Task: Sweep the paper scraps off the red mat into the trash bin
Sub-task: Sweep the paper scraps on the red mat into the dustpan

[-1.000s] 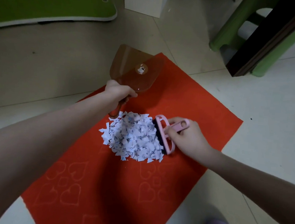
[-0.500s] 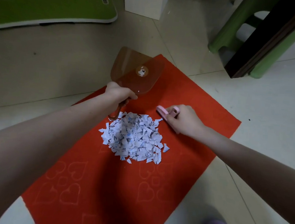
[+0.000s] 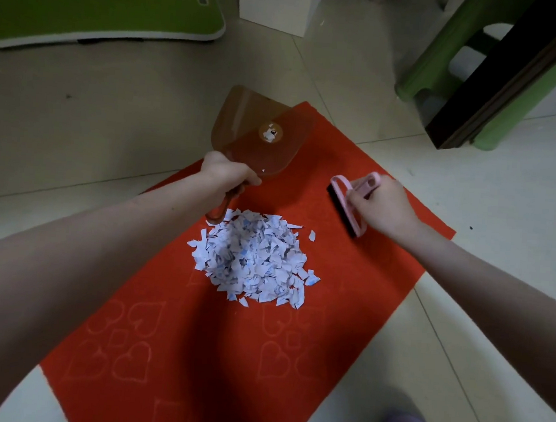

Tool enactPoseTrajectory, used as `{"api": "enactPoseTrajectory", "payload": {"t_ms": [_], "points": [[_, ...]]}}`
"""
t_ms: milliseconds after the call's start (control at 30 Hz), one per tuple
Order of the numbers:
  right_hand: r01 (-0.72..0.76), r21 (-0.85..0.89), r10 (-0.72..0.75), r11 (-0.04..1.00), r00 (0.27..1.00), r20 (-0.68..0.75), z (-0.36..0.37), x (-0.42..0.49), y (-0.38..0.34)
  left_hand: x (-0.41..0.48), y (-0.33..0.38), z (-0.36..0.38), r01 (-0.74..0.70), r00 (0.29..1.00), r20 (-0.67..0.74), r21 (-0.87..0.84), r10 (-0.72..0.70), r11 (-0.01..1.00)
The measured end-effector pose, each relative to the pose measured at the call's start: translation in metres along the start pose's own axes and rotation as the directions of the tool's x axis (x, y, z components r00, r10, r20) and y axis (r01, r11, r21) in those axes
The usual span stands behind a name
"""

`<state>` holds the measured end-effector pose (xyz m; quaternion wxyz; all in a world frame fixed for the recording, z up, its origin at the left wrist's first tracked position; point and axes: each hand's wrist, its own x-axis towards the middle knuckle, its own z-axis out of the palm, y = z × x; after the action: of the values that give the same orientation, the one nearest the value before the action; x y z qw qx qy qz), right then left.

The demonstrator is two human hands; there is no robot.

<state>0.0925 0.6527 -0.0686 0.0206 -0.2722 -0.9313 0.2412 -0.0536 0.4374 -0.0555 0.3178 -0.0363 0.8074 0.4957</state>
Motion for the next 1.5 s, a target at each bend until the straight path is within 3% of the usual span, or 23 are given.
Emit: {"api": "enactPoseTrajectory", "payload": {"t_ms": [100,200,300,400,533,600,700,767,833,933,1100,1167,1233,1333,1500], "points": [[0.034,-0.048,-0.029,0.998,0.994,0.106,0.015,-0.016,-0.015,0.000,-0.002,0.002,0.004,1.000,0.009,-0.006,-0.004,1.000],[0.150,0.103,-0.169,0.983,0.962,0.215,0.020,-0.033,-0.032,0.001,-0.002,0.000,0.004,1.000,0.008,-0.001,-0.004,1.000],[0.163,0.221,-0.195,0.962,0.972,0.133,0.004,-0.038,-0.039,0.002,-0.002,-0.003,0.003,1.000,-0.003,0.000,-0.003,1.000],[0.173,0.124,-0.187,0.977,0.976,0.113,-0.013,-0.040,-0.034,0.003,-0.003,-0.005,0.009,1.000,-0.005,0.003,-0.009,1.000],[0.033,-0.059,-0.025,0.998,0.992,0.121,-0.009,-0.042,-0.014,0.003,-0.003,-0.007,0.009,1.000,-0.003,0.011,-0.009,1.000],[0.007,-0.063,0.002,0.998,0.990,0.141,0.005,-0.053,-0.009,0.002,-0.002,-0.007,0.005,1.000,0.001,0.009,-0.005,1.000],[0.044,0.111,-0.066,0.993,0.978,0.197,0.027,-0.077,-0.016,0.001,-0.002,-0.005,0.003,1.000,0.002,0.002,-0.003,1.000],[0.046,0.267,-0.087,0.963,0.986,0.145,0.027,-0.083,-0.028,0.000,-0.002,-0.005,0.000,1.000,0.002,-0.003,0.000,1.000],[0.077,0.305,-0.099,0.949,0.993,0.058,0.016,-0.078,-0.038,0.000,-0.003,-0.007,0.005,1.000,-0.001,0.001,-0.005,1.000],[0.170,0.074,-0.172,0.983,0.985,0.018,-0.007,-0.063,-0.045,0.000,-0.004,-0.012,0.014,1.000,-0.011,0.020,-0.014,1.000],[0.143,-0.214,-0.116,0.966,0.984,0.134,-0.015,-0.034,-0.051,-0.001,0.000,-0.018,0.008,0.999,-0.034,-0.002,-0.008,1.000],[0.207,-0.159,-0.179,0.965,0.969,0.172,-0.008,-0.021,-0.058,-0.001,0.001,-0.021,0.004,0.999,-0.050,-0.030,-0.005,1.000],[0.290,0.006,-0.284,0.957,0.936,0.206,0.000,-0.009,-0.068,0.001,0.001,-0.026,0.012,0.998,-0.061,-0.061,-0.015,0.998],[0.300,0.102,-0.316,0.949,0.919,0.236,0.015,0.006,-0.085,0.004,0.000,-0.035,0.029,0.997,-0.072,-0.124,-0.038,0.992],[0.363,-0.166,-0.304,0.917,0.905,0.298,0.059,0.048,-0.108,0.011,0.004,-0.054,0.063,0.992,-0.092,-0.199,-0.083,0.978]]}}
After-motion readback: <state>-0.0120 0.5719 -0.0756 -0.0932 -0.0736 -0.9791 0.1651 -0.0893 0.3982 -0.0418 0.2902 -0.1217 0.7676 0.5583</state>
